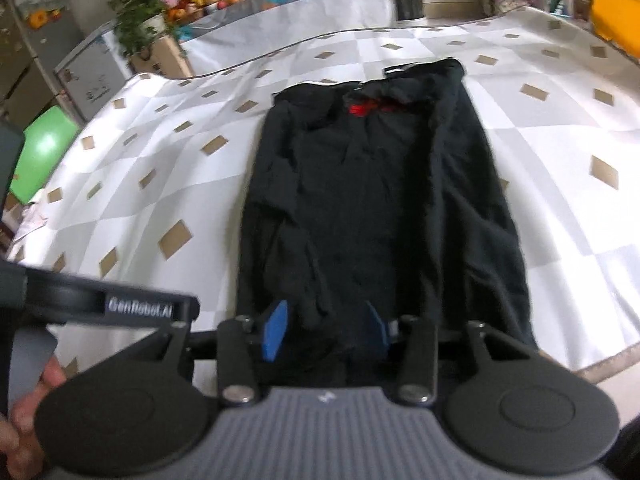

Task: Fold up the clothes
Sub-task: 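Press the open right tool along the hem of the folded shirt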

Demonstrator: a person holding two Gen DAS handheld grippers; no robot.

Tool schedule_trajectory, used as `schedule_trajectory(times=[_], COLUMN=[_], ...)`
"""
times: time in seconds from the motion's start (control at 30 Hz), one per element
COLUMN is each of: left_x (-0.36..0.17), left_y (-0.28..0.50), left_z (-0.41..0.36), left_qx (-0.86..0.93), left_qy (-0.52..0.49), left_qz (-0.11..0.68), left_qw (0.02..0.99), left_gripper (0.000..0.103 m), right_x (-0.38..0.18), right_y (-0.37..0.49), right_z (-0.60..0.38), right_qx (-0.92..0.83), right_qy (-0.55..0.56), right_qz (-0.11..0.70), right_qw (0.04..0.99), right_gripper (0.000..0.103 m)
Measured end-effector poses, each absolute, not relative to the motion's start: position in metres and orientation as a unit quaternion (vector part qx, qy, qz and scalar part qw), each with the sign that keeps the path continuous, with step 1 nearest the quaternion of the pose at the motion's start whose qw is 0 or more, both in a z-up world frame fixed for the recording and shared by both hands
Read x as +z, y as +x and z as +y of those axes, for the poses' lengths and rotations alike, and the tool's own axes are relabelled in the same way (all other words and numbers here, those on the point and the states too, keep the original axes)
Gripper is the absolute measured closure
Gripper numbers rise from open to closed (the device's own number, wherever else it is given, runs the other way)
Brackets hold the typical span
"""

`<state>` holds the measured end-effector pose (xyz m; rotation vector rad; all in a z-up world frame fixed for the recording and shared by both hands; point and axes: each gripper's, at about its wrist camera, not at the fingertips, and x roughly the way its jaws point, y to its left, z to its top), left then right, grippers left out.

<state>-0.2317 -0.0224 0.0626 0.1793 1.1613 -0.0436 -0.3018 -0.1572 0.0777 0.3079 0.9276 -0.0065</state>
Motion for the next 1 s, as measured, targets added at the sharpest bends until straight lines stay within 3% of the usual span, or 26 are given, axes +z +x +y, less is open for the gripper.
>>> schedule_trajectory(times=[0.43,1.0], left_x=[0.068,0.063], left_y=[-0.225,-0.22], left_z=[0.011,0.017], left_qx=[0.052,0.057], left_qy=[0.013,-0.002], left_qz=[0.526,0.535], left_qw=[0.849,0.843], left_gripper=[0.022,0.022], right_x=[0.064,0.045], right_y=[-0.315,-0.304], right_z=[-0.115,-0.139], right_qx=[0.108,0.053], right_qy=[0.086,0.234], right_qz=[0.491,0.505], right_qw=[0.86,0.829], right_gripper=[0.062,0.057])
